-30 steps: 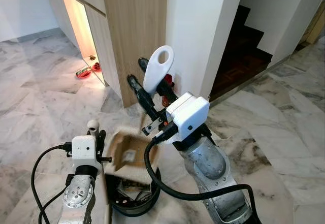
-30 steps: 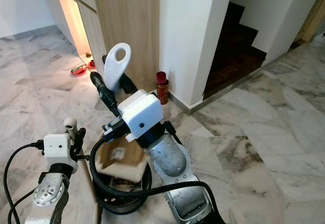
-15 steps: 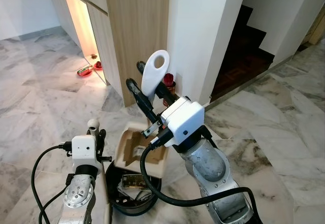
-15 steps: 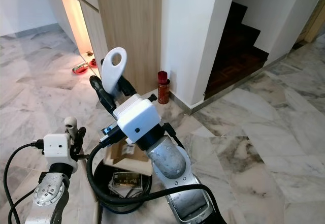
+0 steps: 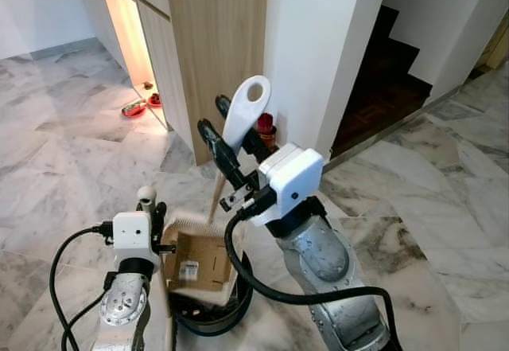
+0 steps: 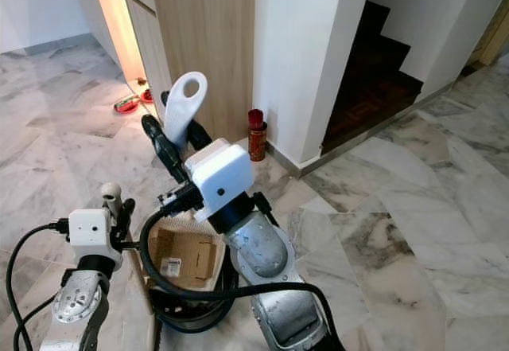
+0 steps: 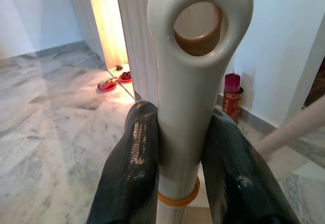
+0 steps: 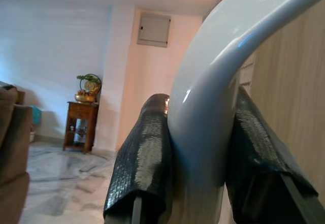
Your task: Sweep floor
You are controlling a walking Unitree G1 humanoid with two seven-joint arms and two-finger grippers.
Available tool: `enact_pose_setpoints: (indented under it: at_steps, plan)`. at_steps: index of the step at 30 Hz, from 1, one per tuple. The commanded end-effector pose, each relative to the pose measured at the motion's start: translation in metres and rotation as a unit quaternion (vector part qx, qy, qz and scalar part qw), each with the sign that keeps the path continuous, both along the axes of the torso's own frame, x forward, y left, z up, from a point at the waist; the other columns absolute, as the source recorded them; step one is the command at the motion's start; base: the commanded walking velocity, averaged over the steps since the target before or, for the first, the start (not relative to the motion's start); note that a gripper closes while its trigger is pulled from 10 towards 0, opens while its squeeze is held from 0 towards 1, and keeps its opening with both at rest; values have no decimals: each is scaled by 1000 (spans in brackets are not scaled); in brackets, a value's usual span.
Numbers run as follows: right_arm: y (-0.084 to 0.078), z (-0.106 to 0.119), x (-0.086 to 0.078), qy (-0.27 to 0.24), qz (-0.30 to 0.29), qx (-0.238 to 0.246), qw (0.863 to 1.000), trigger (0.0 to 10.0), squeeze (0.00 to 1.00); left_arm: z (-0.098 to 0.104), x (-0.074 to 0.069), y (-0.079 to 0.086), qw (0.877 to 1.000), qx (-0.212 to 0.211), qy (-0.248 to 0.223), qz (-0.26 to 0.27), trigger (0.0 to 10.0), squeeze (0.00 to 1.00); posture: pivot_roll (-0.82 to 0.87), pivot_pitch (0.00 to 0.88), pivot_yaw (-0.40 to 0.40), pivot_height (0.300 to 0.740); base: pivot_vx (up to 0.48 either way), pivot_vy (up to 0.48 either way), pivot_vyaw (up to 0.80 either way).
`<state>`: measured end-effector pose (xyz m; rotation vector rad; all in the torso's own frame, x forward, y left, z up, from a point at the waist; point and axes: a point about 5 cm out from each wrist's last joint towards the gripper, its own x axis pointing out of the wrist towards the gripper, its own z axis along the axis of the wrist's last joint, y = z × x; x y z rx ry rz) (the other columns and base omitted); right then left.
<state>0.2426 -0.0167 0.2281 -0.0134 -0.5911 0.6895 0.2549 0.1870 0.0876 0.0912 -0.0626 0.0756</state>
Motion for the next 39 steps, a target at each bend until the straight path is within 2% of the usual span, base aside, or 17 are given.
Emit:
enact_pose_setpoints:
  at_steps: [1, 10, 13, 17, 27, 29, 30, 32, 34, 35, 39]
  plan:
    - [-5, 17, -4, -51, -12, 16, 999, 10000, 0, 8, 5, -7, 1000, -10, -24, -15, 10000, 0, 53, 0, -17, 740, 0, 0, 0]
    - [-4, 15, -4, -56, -17, 7, 998, 10000, 0, 8, 5, -7, 1000, -10, -25, -17, 10000, 0, 55, 0, -18, 740, 0, 0, 0]
    - [-3, 17, -6, -95, -28, -19, 995, 10000, 0, 8, 5, -7, 999, -10, -24, -19, 10000, 0, 55, 0, -18, 740, 0, 0, 0]
    - [-2, 18, -7, -113, -37, -31, 992, 10000, 0, 8, 5, -7, 999, -10, -24, -19, 10000, 0, 55, 0, -18, 740, 0, 0, 0]
    - [-12, 15, 4, -106, -95, -38, 989, 10000, 0, 7, 5, -8, 999, -11, -25, -19, 10000, 0, 53, 0, -20, 740, 0, 0, 0]
    - [-21, 13, 10, -107, -137, -46, 984, 10000, 0, 7, 5, -8, 999, -11, -25, -18, 10000, 0, 52, 0, -21, 740, 0, 0, 0]
    - [-21, 13, 10, -107, -137, -46, 984, 10000, 0, 7, 5, -8, 999, -11, -25, -18, 10000, 0, 52, 0, -21, 740, 0, 0, 0]
    - [-38, 9, 21, -105, -203, -64, 971, 10000, 0, 7, 5, -9, 999, -11, -25, -17, 10000, 0, 51, 0, -21, 740, 0, 0, 0]
    - [-50, 6, 26, -102, -241, -69, 963, 10000, 0, 7, 5, -9, 999, -11, -25, -17, 10000, 0, 51, 0, -21, 740, 0, 0, 0]
    - [-64, 5, 30, -100, -277, -77, 952, 10000, 0, 7, 5, -8, 999, -12, -25, -17, 10000, 0, 46, 0, -16, 740, 0, 0, 0]
    - [-86, -1, 35, -90, -325, -90, 937, 10000, 0, 7, 5, -9, 999, -12, -25, -18, 10000, 0, 38, 0, -12, 740, 0, 0, 0]
